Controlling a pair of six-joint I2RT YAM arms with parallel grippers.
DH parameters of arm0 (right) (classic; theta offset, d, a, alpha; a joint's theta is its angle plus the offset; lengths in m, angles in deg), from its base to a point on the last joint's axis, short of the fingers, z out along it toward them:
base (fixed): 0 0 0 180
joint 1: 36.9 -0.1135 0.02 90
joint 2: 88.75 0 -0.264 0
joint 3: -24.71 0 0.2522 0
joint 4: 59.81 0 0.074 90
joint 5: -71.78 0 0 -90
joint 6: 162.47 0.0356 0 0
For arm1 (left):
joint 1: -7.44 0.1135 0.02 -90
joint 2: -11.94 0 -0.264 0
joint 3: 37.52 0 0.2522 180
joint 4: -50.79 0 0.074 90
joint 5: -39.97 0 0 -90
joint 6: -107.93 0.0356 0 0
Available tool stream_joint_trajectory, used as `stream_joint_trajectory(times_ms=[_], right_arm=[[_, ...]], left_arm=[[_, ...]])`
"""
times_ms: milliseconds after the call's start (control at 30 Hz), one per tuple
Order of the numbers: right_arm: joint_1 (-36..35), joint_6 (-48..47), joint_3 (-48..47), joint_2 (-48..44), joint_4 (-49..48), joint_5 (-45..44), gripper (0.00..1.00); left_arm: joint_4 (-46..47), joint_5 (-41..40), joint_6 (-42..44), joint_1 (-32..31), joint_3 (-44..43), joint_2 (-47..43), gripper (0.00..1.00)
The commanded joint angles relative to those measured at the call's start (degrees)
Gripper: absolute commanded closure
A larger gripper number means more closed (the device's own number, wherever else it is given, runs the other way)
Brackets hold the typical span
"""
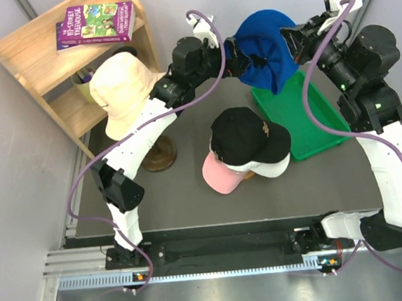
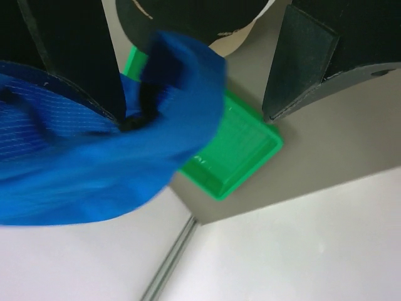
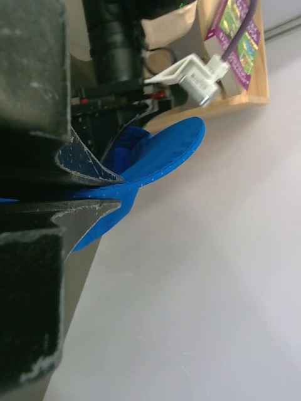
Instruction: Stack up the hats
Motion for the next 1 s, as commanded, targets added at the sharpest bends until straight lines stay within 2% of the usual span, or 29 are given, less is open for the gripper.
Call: stream_joint_trajectory(times_ms=[0,233,567,733,867,967], right_arm=[[-1.14,0.35,-4.51,-1.0,-4.13,0.45,1.0],[-1.05,-6.94,-6.79,-0.12,-2.63,-6.57,1.0],[-1.05,-12.22,-7.41,2.96,-3.86,-9.57,1.0],[-1.14,-12.66,-4.17,3.05,-5.17,-9.57,1.0],[-2.63,-14.41,-1.53,2.87,-6.14,-10.79,1.0],[-6.93,-18.35,3.3,1.56,-9.82,-16.23,1.0]], left_arm=[[-2.33,-5.29,-0.43,-0.06,-1.91,-0.51,0.07],[-5.41,-6.0,0.37,-0.15,0.9,-2.18,0.08],[-6.74,-5.47,0.89,-0.24,7.76,-7.98,0.09],[-4.54,-0.65,1.51,-0.32,5.57,-8.95,0.08],[-2.87,0.16,1.6,-0.23,5.74,-11.23,0.07],[-2.78,-0.98,2.03,-0.32,6.09,-12.81,0.07]])
